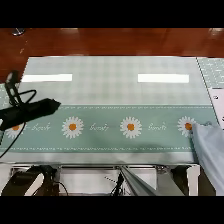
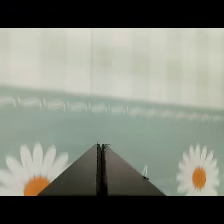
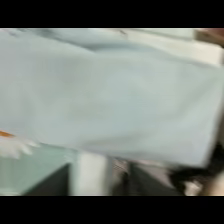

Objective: Fold the shirts.

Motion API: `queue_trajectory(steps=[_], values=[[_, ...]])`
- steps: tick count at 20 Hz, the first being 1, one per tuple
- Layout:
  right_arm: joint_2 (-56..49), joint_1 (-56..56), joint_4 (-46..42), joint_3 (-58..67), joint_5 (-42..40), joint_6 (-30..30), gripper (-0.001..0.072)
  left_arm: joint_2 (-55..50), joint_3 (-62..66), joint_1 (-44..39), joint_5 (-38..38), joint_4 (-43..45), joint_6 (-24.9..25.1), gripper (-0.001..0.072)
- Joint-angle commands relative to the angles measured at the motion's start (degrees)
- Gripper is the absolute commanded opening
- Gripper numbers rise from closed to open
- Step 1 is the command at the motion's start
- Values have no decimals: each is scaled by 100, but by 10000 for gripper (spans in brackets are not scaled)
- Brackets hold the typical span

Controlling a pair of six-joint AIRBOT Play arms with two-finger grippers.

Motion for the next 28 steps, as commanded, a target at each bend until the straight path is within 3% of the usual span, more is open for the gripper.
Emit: queue_trajectory(steps=[1,3,5,8,10,11,12,14,18,28], values=[[-487,315,2955,520,-1274,-509,28,-498,1016,293,286,4,146,22],[-1019,1305,4758,925,-2153,-590,27,-1246,2256,219,-92,-164,387,22],[-1495,2990,4828,1408,-2833,-1102,27,-2020,3519,-59,-586,-588,621,22],[-2070,5908,2673,1565,-3370,-1320,28,-2933,4758,-894,-1266,-597,804,21],[-2496,7447,415,1325,-3093,-533,27,-3123,4538,-1405,-1469,24,763,22],[-2682,7888,-562,1097,-2879,-138,26,-3139,4168,-1580,-1436,645,501,21],[-2859,8083,-1134,852,-2695,39,23,-3158,3764,-1635,-1340,1307,214,21],[-3206,7958,-1165,507,-2562,146,25,-3322,3132,-1513,-1252,2142,-581,22],[-3344,7884,-1346,505,-2461,39,26,-3539,3034,-1296,-1611,2124,-595,23],[-3311,7884,-1397,505,-2378,57,27,-3543,3034,-1298,-1635,2118,-599,23]])
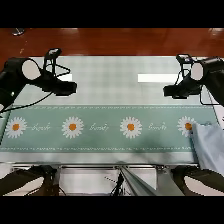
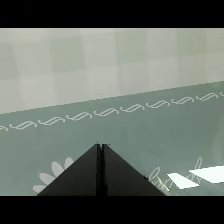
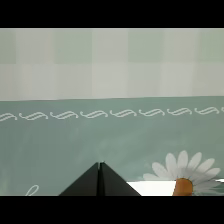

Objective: Fold the shirts.

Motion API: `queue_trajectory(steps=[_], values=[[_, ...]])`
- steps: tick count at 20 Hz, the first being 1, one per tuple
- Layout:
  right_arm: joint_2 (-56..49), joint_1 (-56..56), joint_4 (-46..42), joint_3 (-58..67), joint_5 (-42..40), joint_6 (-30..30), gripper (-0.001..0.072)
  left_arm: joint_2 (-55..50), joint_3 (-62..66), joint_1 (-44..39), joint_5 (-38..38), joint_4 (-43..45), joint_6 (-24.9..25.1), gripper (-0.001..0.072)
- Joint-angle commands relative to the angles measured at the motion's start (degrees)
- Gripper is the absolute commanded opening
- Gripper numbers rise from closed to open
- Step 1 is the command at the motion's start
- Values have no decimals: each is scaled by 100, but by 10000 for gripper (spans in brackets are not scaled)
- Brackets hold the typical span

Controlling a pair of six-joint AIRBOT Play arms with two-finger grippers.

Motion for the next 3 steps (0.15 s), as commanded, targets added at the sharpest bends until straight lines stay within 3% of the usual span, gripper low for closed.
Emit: queue_trajectory(steps=[1,3], values=[[-2,7,-37,-2,17,7,27,-7,-4,4,-15,28,-17,23],[-2,7,-37,-2,17,7,27,-7,-4,4,-15,28,-17,22]])
